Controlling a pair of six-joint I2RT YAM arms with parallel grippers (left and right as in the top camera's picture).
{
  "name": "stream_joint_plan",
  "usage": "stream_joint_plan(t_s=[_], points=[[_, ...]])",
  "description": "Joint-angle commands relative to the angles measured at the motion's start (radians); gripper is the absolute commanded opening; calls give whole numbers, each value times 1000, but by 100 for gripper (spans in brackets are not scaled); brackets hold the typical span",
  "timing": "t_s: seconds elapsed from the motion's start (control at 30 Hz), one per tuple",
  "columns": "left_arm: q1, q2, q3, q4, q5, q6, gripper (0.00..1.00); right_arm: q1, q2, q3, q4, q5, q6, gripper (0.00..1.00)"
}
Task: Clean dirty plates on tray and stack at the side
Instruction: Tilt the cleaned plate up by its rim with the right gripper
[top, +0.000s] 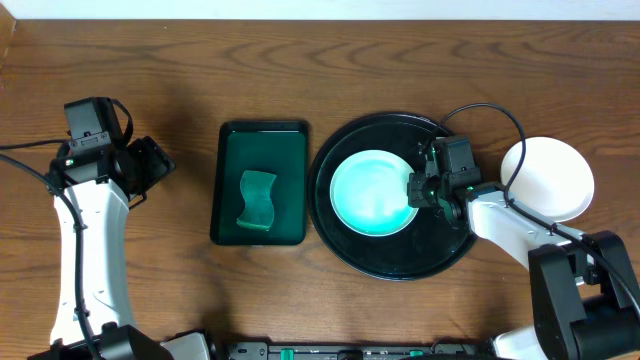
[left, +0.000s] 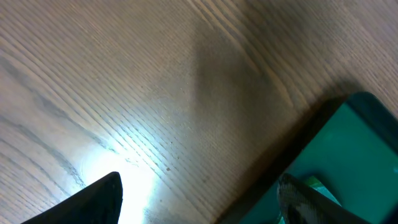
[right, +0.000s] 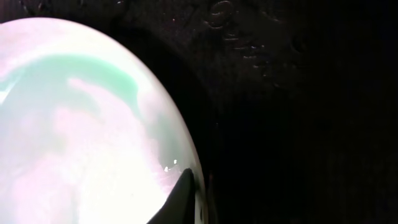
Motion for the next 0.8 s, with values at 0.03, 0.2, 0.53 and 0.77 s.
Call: stream_joint_plan(t_s=[0.03,0.2,0.53,0.77], points=[[4,-3,15,-3,-5,-1,80,4,16,-10,-2,29,-2,1],[4,-4,15,-3,-5,-1,80,4,15,-10,7,29,10,1],[4,-3,15,-3,-6,-2,80,-7,-98,-8,-47,95,12,1],[4,-3,15,-3,-5,-2,80,-7,-145,-8,-66,105,12,1]])
